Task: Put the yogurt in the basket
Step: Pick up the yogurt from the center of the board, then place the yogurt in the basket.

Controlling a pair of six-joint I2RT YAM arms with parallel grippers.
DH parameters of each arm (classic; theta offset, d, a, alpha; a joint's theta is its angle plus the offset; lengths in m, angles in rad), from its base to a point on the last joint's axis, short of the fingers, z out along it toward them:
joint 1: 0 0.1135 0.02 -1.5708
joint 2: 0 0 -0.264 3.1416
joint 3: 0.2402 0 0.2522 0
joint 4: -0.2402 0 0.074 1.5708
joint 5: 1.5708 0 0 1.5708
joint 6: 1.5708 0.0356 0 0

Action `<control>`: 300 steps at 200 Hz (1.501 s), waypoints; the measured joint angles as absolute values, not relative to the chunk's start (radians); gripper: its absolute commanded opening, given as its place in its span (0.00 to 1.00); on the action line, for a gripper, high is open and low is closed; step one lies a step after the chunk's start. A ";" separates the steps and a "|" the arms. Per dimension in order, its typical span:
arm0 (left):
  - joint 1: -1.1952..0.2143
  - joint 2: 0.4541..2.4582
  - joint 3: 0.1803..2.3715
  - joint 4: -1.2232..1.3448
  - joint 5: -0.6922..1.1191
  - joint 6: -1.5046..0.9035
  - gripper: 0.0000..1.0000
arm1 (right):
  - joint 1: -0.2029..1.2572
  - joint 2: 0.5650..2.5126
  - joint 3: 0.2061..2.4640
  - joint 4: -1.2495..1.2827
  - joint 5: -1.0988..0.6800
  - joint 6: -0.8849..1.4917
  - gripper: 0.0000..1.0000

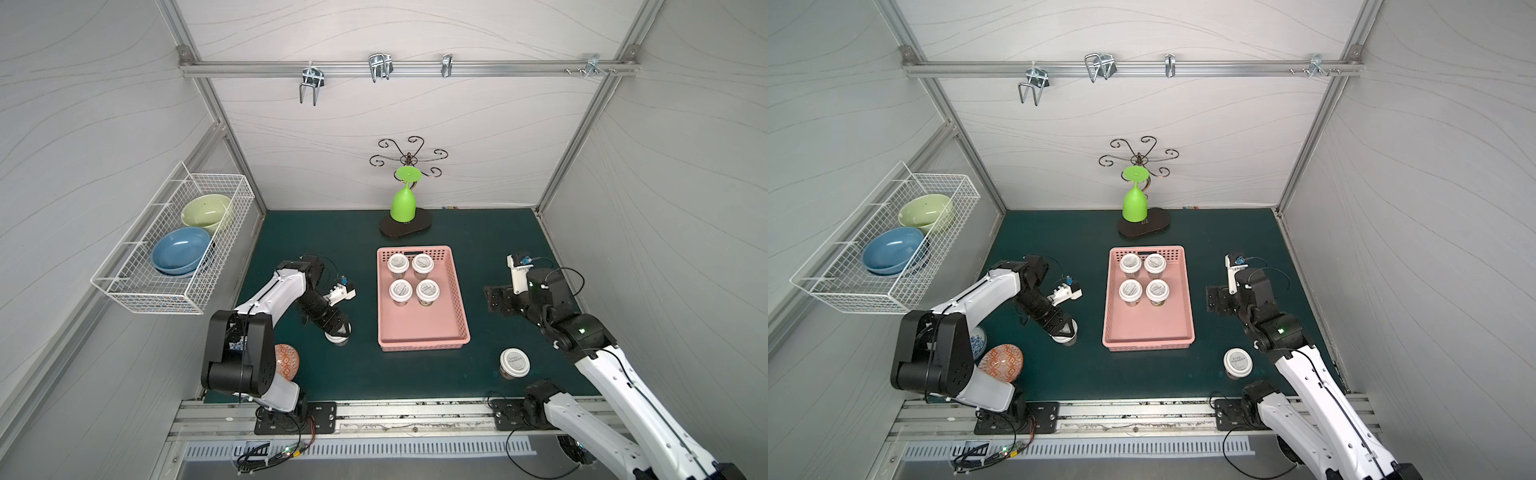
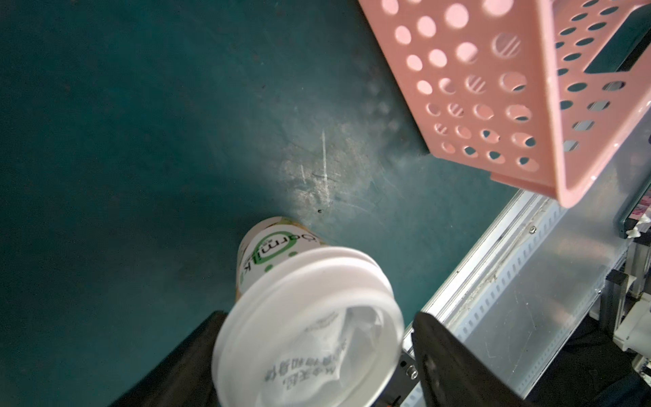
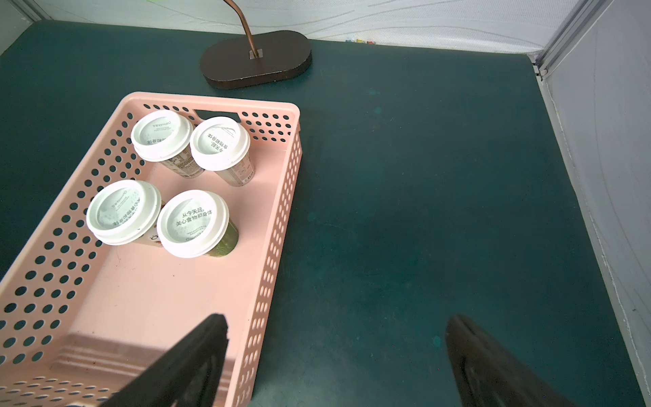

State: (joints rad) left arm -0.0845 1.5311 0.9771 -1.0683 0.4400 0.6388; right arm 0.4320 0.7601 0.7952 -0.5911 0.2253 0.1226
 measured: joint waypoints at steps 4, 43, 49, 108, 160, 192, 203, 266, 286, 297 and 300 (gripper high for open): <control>-0.084 1.533 0.977 -1.067 0.440 0.640 0.82 | 0.432 0.760 0.795 -0.591 0.225 0.123 0.99; -0.086 1.534 0.969 -1.063 0.434 0.641 0.80 | 0.432 0.760 0.795 -0.591 0.228 0.123 0.99; -0.086 1.534 0.968 -1.063 0.432 0.640 0.80 | 0.432 0.760 0.795 -0.591 0.228 0.123 0.99; -0.088 1.533 0.966 -1.066 0.432 0.643 0.68 | 0.432 0.762 0.795 -0.591 0.229 0.123 0.99; -0.112 1.492 1.044 -1.130 0.450 0.625 0.68 | 0.432 0.765 0.795 -0.591 0.233 0.123 0.99; -0.162 1.440 1.198 -1.179 0.478 0.599 0.69 | 0.432 0.770 0.795 -0.591 0.236 0.122 0.99; -0.192 1.436 1.252 -1.194 0.489 0.585 0.69 | 0.432 0.770 0.795 -0.591 0.236 0.122 0.99; -0.412 1.519 1.429 -1.225 0.541 0.485 0.68 | 0.432 0.777 0.795 -0.591 0.236 0.123 0.99; -0.478 1.580 1.448 -1.221 0.539 0.460 0.68 | 0.432 0.778 0.795 -0.591 0.238 0.123 0.99; -0.510 1.614 1.452 -1.221 0.533 0.450 0.68 | 0.432 0.778 0.795 -0.591 0.242 0.123 0.99; -0.517 1.622 1.453 -1.220 0.530 0.447 0.68 | 0.432 0.778 0.795 -0.591 0.243 0.123 0.99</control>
State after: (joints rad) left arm -0.5167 1.6218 1.4532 -1.2201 0.5304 0.4473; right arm 0.4316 0.7776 0.7952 -0.5907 0.2432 0.1226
